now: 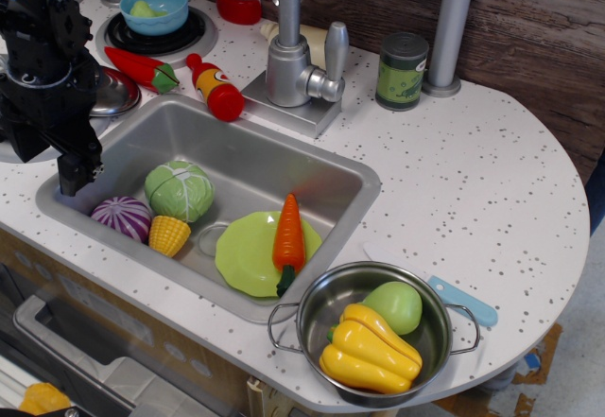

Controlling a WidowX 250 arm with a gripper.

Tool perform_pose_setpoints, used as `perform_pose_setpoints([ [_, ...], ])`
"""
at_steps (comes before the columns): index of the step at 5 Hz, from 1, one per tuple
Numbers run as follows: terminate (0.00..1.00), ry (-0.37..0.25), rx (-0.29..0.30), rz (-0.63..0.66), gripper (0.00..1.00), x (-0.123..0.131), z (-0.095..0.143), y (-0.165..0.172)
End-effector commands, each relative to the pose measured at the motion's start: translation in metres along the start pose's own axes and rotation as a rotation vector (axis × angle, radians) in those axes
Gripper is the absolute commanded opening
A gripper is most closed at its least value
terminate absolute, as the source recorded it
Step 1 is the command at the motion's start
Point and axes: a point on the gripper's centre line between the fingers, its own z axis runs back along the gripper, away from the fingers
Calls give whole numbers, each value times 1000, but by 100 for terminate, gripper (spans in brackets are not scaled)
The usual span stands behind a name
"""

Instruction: Take carrot off plate

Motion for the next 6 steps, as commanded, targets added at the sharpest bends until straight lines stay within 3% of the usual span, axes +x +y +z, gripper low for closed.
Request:
perform_pose_setpoints([
  [1,0,0,0,0,100,0,0,0],
  [2,0,22,-149,97,100,27,22,-23],
  [3,0,33,-223,224,100,60,39,-59],
  [4,0,13,-242,321,100,90,42,-102],
  [5,0,14,-299,406,100,107,35,-144],
  [6,0,-20,-338,452,100,111,18,-160],
])
